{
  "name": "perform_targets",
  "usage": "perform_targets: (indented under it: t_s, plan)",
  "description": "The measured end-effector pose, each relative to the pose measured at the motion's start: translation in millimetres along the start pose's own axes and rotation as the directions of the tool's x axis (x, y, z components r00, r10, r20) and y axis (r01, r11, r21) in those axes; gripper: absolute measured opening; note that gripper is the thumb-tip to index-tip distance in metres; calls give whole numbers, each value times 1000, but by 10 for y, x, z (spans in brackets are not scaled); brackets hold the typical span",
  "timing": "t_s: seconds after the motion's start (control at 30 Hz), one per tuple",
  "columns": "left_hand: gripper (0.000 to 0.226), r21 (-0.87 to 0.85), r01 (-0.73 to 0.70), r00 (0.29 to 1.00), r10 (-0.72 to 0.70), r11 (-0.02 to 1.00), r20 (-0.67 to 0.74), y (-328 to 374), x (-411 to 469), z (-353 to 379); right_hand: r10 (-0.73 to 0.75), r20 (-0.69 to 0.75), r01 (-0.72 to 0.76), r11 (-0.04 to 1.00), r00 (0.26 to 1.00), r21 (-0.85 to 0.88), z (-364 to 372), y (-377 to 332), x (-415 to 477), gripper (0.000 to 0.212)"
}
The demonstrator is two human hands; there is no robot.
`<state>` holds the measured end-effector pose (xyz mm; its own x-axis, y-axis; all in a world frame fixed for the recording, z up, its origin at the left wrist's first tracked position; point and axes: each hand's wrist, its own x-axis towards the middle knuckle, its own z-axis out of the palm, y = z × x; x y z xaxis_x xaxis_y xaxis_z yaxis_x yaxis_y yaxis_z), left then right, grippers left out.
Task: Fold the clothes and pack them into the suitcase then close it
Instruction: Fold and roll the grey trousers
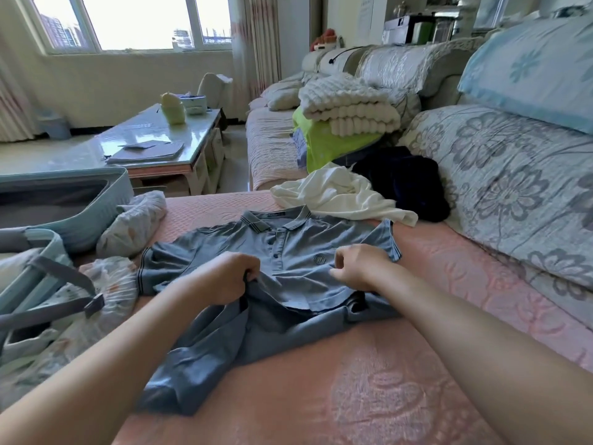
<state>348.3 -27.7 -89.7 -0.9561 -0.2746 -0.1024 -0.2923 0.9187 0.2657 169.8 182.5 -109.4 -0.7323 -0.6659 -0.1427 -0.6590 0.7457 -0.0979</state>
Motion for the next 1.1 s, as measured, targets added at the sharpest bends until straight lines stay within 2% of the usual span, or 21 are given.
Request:
perform_targets:
  t_s: [0.07, 0.13, 0.2, 0.27, 0.33, 0.37, 0.43, 0.47, 0.5, 0.53, 0.57, 0.6, 0.67, 0.7, 0.77, 0.83, 0.87, 0.93, 0.97, 1.03, 1.1]
  plan:
    - [35, 39, -11, 999, 9, 999, 30, -39, 163, -79, 43, 187, -71, 986, 981, 148, 15, -10, 60, 43]
    - [41, 65, -7, 999, 5, 998, 33, -75, 300, -125, 32, 249, -81, 979, 968, 188, 62, -21, 107, 34]
    - [41, 142, 12, 1000, -13, 990, 10, -62, 389, -184, 47, 194, -106, 947, 980, 304, 29, 1, 175, 29]
    - [35, 323, 61, 997, -42, 944, -65, -21, 453, -270, 88, 101, -124, 882, 991, 454, -76, 48, 278, 25]
    - [26, 374, 157, 975, -83, 914, -206, 0, 561, -348, 234, -36, -160, 760, 972, 630, -190, 138, 419, 19]
    - [23, 311, 204, 954, -117, 928, -277, -1, 635, -373, 345, -67, -181, 637, 936, 749, -231, 183, 495, 18]
    - [27, 43, 245, 902, -212, 968, -375, -21, 845, -354, 503, 15, -157, 241, 864, 958, -271, 233, 648, 17]
    - [32, -59, 196, 903, -204, 979, -379, -38, 982, -314, 516, 72, -100, 27, 853, 995, -275, 241, 716, 19]
    - [43, -120, 153, 924, -185, 981, -335, -29, 1092, -264, 512, 106, -38, -142, 853, 989, -260, 242, 795, 24]
    - [58, -146, 131, 949, -167, 981, -267, -11, 1172, -190, 499, 124, -10, -226, 858, 974, -220, 244, 866, 32]
    - [70, -167, 125, 964, -159, 978, -215, 10, 1210, -104, 493, 127, -27, -205, 861, 978, -164, 239, 919, 40]
    - [76, -203, 113, 963, -158, 973, -220, 34, 1218, -9, 497, 97, -72, -68, 862, 995, -106, 216, 930, 48]
    - [72, -227, -9, 929, -76, 974, -363, 21, 1104, 197, 445, -57, -122, 364, 894, 923, -3, 145, 841, 52]
    - [64, -167, -96, 907, 18, 981, -420, -12, 989, 300, 358, -135, -88, 542, 924, 836, 41, 107, 758, 52]
    - [43, -24, -209, 904, 184, 978, -385, -122, 731, 433, 120, -189, 36, 748, 975, 663, 97, 32, 574, 59]
    - [41, 90, -285, 917, 299, 954, -263, -266, 465, 517, -111, -87, 139, 873, 990, 468, 176, -41, 397, 68]
    - [46, 143, -319, 914, 344, 937, -214, -353, 354, 553, -197, 16, 180, 924, 980, 337, 219, -65, 324, 75]
    - [52, 216, -322, 924, 355, 922, -141, -521, 189, 609, -242, 234, 223, 969, 942, 104, 295, -98, 195, 95]
    - [52, 221, -297, 934, 331, 929, -134, -584, 143, 634, -229, 294, 231, 973, 928, 29, 326, -110, 129, 101]
    - [45, 181, -244, 951, 271, 953, -147, -638, 123, 649, -179, 285, 207, 976, 942, -71, 344, -122, 15, 105]
    - [36, 142, -201, 966, 221, 969, -136, -610, 127, 616, -137, 164, 161, 977, 977, -140, 310, -115, -69, 93]
